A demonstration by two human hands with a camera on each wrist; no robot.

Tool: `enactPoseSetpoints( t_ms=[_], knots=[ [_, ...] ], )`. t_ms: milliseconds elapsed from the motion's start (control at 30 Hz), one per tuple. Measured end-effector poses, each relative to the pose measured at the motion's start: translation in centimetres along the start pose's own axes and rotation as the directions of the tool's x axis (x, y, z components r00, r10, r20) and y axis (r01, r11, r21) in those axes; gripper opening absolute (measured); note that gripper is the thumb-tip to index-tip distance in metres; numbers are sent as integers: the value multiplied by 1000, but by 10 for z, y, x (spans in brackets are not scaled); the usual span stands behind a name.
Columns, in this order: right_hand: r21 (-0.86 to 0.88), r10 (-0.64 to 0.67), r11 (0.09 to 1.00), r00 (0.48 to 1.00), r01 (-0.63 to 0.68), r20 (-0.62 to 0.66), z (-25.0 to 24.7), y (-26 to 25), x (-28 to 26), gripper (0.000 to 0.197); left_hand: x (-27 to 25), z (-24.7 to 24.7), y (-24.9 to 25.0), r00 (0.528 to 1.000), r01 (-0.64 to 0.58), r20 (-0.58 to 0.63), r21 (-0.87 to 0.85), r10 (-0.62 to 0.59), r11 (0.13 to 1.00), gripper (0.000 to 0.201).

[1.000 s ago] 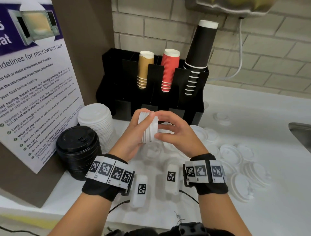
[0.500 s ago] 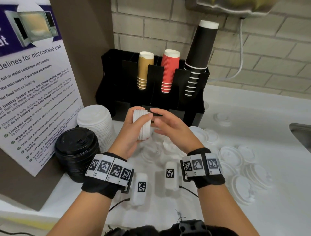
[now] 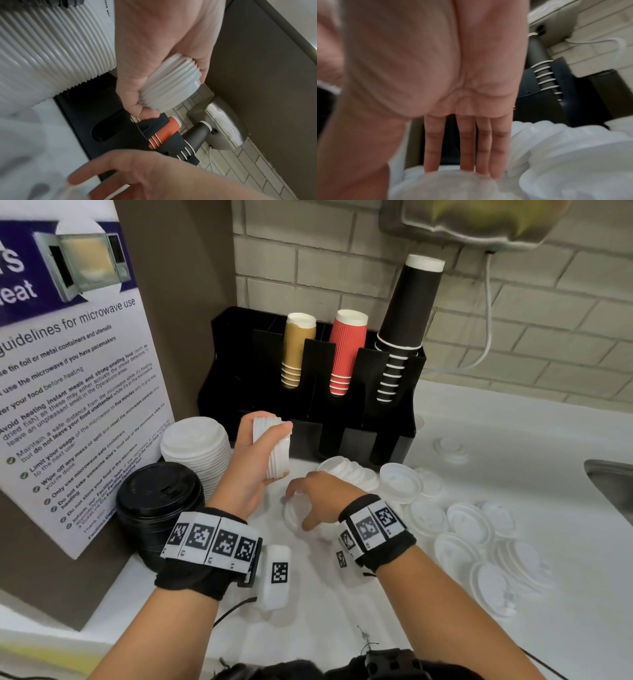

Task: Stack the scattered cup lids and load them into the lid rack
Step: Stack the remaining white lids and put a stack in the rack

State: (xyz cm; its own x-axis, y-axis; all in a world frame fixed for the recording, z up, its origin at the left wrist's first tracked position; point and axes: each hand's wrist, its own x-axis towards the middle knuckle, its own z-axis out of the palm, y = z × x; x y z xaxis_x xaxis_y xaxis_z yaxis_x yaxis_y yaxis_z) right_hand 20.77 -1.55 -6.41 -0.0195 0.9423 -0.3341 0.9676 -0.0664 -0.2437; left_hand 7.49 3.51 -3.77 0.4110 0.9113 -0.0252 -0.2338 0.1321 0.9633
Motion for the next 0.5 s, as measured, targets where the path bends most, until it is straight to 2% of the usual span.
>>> enactPoseSetpoints(
  t_ms=[67,133,167,233,267,300,367,500],
  knots=[
    [189,31,982,993,-9,-114,-3,9,-7,59,-1,0,1,1000,12,3,-5,-12,1000,15],
    [433,93,901,966,22,-241,-6,19,-17,53,-2,0,2,999,32,8,-12,-32,999,11],
    [561,133,825,946,60,-297,-7,23,-22,46,-3,1,2,999,40,16,-10,-40,999,10],
    [785,216,595,907,172,-362,-7,26,-35,28,-5,4,1,997,54,46,4,-54,999,9],
    [846,242,483,893,228,-379,-7,26,-40,22,-6,7,0,996,61,67,17,-62,998,9],
    [871,247,409,885,273,-394,-8,24,-46,20,-8,9,-1,993,70,89,28,-73,997,10],
    [862,215,374,873,341,-438,-10,22,-54,25,-11,15,-3,986,94,135,34,-98,995,11],
    [814,137,382,844,438,-518,-15,15,-63,39,-17,25,-5,970,133,200,40,-139,990,25]
  ],
)
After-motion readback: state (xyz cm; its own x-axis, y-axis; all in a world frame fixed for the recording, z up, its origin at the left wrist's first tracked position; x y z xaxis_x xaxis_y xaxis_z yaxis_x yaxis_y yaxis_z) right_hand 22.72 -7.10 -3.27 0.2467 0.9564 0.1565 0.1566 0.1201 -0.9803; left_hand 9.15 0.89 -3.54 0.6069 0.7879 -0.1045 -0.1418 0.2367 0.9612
